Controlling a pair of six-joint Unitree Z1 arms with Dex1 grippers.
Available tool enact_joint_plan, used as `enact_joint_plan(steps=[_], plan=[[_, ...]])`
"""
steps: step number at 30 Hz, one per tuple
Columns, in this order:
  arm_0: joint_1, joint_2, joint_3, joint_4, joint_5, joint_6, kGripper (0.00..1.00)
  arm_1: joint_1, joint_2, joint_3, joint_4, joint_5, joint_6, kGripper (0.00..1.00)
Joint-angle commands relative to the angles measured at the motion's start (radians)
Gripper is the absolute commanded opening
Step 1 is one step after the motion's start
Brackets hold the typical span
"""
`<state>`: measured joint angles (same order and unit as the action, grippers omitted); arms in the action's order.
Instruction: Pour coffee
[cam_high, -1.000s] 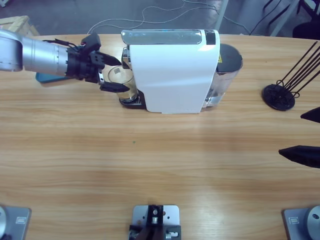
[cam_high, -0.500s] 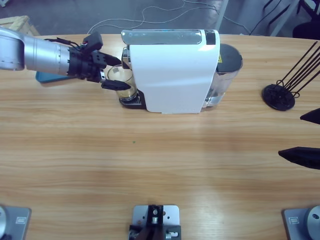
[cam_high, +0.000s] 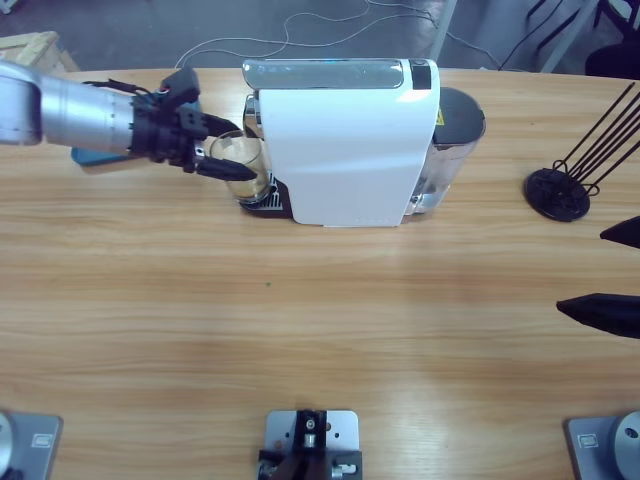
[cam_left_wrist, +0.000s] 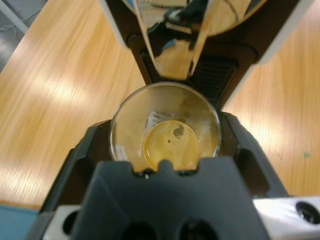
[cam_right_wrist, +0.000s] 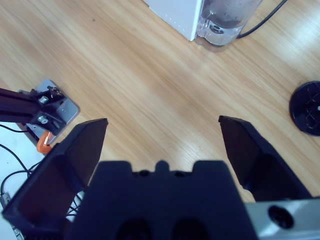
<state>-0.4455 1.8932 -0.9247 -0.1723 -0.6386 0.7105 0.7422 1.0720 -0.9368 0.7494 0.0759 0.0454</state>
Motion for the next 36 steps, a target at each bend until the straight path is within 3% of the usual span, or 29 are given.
enact_joint_plan(steps=[1, 5, 10, 15, 20, 36], plan=[[0.108, -0.172, 0.133, -0.001, 0.050, -0.077, 0.000, -0.007, 0.018, 0.040, -0.033, 0.003, -0.011, 0.996], [0.236, -0.265, 0.129, -0.007, 0.180, -0.171, 0.000, -0.007, 0.019, 0.035, -0.032, 0.002, -0.012, 0.996], [0.334, -0.153, 0.069, -0.048, 0.324, -0.329, 0.000, -0.007, 0.028, 0.033, -0.033, 0.004, -0.012, 0.996], [0.357, -0.002, -0.011, -0.175, 0.372, -0.422, 0.000, -0.007, 0.016, 0.046, -0.018, 0.004, -0.012, 0.993], [0.357, 0.096, -0.085, -0.190, 0.406, -0.429, 0.000, -0.007, 0.018, 0.043, -0.016, 0.007, -0.012, 0.992], [0.363, 0.158, -0.059, -0.201, 0.417, -0.439, 0.000, -0.013, 0.057, 0.010, -0.050, -0.004, -0.016, 1.000]])
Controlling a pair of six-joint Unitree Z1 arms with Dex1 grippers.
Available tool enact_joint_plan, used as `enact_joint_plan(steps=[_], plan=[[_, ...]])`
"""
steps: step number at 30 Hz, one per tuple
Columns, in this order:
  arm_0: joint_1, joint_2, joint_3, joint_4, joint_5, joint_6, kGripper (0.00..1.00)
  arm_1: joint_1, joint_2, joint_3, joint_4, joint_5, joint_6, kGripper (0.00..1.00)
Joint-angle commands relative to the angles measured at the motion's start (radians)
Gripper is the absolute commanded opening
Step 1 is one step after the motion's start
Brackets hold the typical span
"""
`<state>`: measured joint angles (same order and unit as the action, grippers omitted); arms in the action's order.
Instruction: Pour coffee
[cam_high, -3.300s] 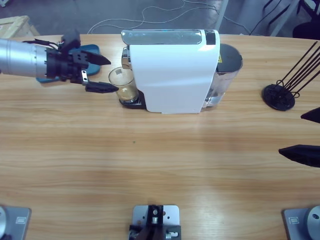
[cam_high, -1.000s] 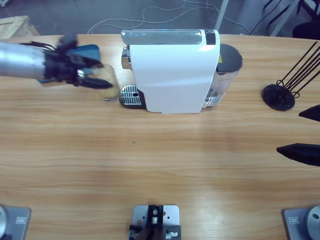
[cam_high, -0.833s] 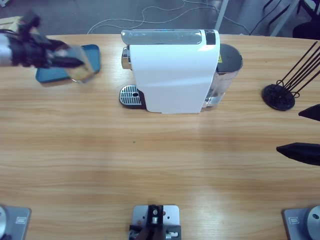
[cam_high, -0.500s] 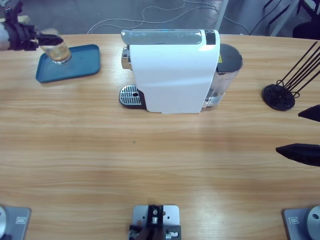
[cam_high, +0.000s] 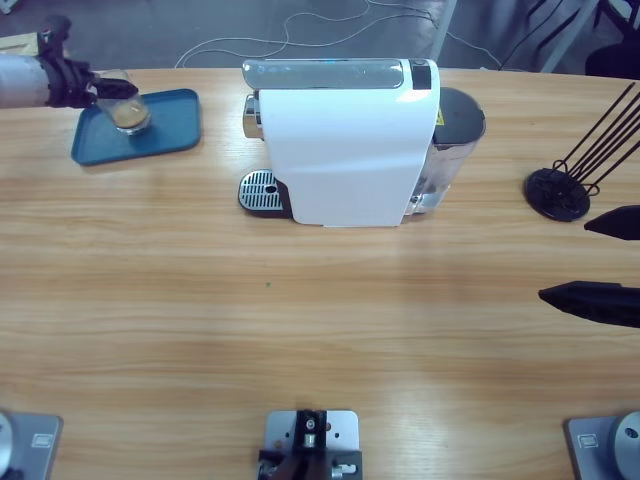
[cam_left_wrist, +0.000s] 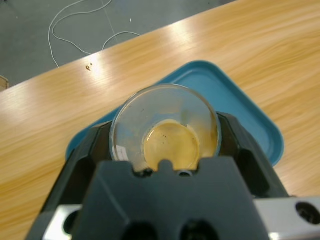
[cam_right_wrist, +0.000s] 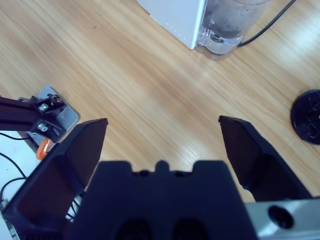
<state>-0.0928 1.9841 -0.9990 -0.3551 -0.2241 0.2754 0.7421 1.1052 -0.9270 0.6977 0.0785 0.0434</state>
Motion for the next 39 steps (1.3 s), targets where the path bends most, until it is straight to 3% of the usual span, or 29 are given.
enact_joint_plan(steps=[1, 2, 3, 4, 11, 17, 22, 27, 34, 39], plan=[[0.010, 0.072, 0.011, -0.017, 0.005, -0.005, 0.050, -0.013, 0.024, -0.006, 0.002, -0.023, -0.014, 1.000], [0.010, 0.073, 0.012, -0.016, 0.006, -0.005, 0.571, -0.014, 0.024, -0.013, 0.002, -0.041, -0.014, 1.000], [0.010, 0.070, 0.014, -0.016, 0.008, -0.004, 0.915, -0.015, 0.024, -0.020, 0.002, -0.054, -0.014, 1.000], [0.010, 0.067, 0.018, -0.016, 0.011, -0.004, 0.962, -0.015, 0.024, -0.025, 0.002, -0.063, -0.014, 1.000], [0.019, -0.018, 0.067, -0.013, 0.039, -0.018, 0.982, -0.015, -0.002, -0.035, 0.030, -0.065, -0.014, 1.000], [0.009, -0.306, 0.135, 0.057, 0.104, -0.039, 0.982, -0.015, -0.004, -0.056, 0.029, -0.073, -0.014, 1.000], [-0.148, -0.629, 0.111, 0.459, 0.244, -0.168, 1.000, -0.015, 0.008, -0.076, 0.033, -0.175, 0.065, 1.000], [-0.330, -0.849, 0.116, 0.718, 0.310, -0.262, 1.000, -0.015, -0.050, -0.074, 0.046, -0.291, 0.065, 1.000], [-0.548, -0.948, 0.144, 0.819, 0.284, -0.320, 1.000, -0.015, -0.180, 0.020, 0.047, -0.316, 0.065, 1.000], [-0.605, -1.023, 0.130, 0.938, 0.284, -0.355, 1.000, -0.015, -0.226, 0.089, 0.042, -0.317, 0.065, 1.000]])
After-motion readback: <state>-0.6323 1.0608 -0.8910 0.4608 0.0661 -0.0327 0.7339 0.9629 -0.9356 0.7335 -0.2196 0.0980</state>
